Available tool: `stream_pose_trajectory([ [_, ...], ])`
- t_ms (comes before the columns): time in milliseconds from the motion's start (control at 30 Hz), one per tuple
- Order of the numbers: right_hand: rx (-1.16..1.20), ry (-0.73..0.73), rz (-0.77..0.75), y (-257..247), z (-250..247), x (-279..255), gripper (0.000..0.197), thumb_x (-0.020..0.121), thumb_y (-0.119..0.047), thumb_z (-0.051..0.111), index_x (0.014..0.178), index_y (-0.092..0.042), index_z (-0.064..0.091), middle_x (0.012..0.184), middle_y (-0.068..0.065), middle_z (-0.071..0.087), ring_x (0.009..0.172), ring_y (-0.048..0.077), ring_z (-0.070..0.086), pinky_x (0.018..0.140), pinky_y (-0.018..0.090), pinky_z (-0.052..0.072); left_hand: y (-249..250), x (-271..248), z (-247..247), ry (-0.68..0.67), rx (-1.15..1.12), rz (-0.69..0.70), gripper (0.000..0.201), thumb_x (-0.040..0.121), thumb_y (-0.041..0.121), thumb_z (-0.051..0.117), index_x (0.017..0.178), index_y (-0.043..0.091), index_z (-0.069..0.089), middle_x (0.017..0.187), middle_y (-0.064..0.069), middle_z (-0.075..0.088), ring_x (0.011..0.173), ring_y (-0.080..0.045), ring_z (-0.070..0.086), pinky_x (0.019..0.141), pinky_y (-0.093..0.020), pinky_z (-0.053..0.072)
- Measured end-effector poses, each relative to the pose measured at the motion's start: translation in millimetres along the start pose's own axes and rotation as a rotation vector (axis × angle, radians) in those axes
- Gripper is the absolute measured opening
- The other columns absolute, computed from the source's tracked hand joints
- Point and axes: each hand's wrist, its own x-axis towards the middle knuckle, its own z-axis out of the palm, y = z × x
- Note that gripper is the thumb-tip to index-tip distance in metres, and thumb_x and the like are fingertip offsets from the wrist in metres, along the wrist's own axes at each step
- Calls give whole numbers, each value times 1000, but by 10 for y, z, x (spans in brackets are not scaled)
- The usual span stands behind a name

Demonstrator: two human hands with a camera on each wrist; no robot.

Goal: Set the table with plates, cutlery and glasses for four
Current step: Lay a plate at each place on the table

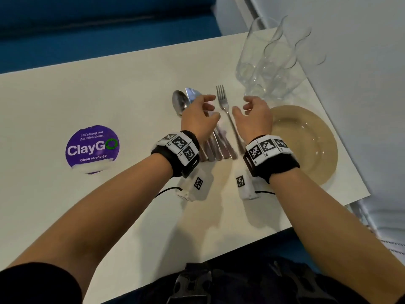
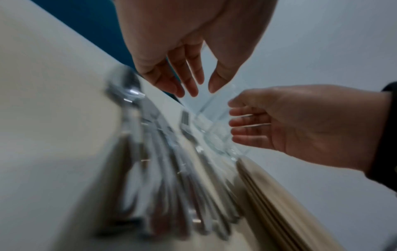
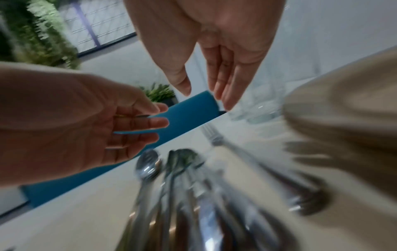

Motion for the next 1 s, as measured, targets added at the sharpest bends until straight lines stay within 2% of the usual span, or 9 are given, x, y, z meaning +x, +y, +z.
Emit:
stream_pose_trajectory([
  [100,-3,127,118,395,-405,95,48,83,-22,63,127,-8,49,127,10,50,116,23,50,99,30,39,189,-29,397,-123,64,11,52,85,18,62,134,20,46,120,1,58,101,-14,57,86,-26,48],
  [233,-204,192,339,967,-902,92,58,80,-27,63,132,-10,44,136,10,41,128,28,37,102,40,36,295,-78,880,-193,213,-5,61,85,20,64,140,17,38,138,-7,47,123,-22,49,100,-31,42],
  [400,-179,92,604,1439,-1108,-48,74,79,-20,63,142,-8,26,144,12,31,132,32,31,103,44,34,286,-140,1077,-218,297,-86,54,92,19,50,143,13,34,136,-12,50,124,-28,49,101,-34,43],
  [467,-126,65,651,1541,-1119,-109,73,80,-16,63,142,-6,27,143,14,32,129,34,37,103,42,36,278,-163,1073,-270,300,-120,41,95,17,41,135,10,45,123,-16,58,112,-33,56,88,-37,50],
  [533,-83,79,641,1583,-1128,-175,66,80,-12,62,139,-5,32,139,16,35,124,35,43,102,40,39,272,-188,1020,-266,241,-122,32,96,16,34,117,12,59,95,-13,62,84,-32,59,63,-31,48],
  [633,-24,91,607,1528,-1116,-243,55,81,-10,59,133,-5,41,134,16,38,115,34,49,97,35,41,271,-215,842,-198,101,-192,38,100,20,31,122,12,60,74,-4,56,55,-20,51,46,-23,37],
  [700,16,95,586,1404,-1055,-278,52,80,-12,60,129,-4,45,131,15,43,113,32,50,92,30,41,240,-243,644,-171,34,-191,36,100,20,34,123,14,61,77,-7,63,56,-19,54,47,-26,44],
  [800,85,73,522,1076,-867,-320,45,74,-16,65,117,-4,56,121,13,56,110,30,54,86,28,43,160,-284,231,-98,-67,-149,31,99,18,41,119,12,65,95,-11,69,78,-24,65,73,-37,58],
  [1000,117,-20,384,202,-306,-482,57,78,-14,69,127,-1,45,128,15,53,118,31,51,96,31,41,-202,-418,-830,17,-268,-247,27,100,17,45,111,4,65,81,-5,64,59,-15,62,49,-19,54],
])
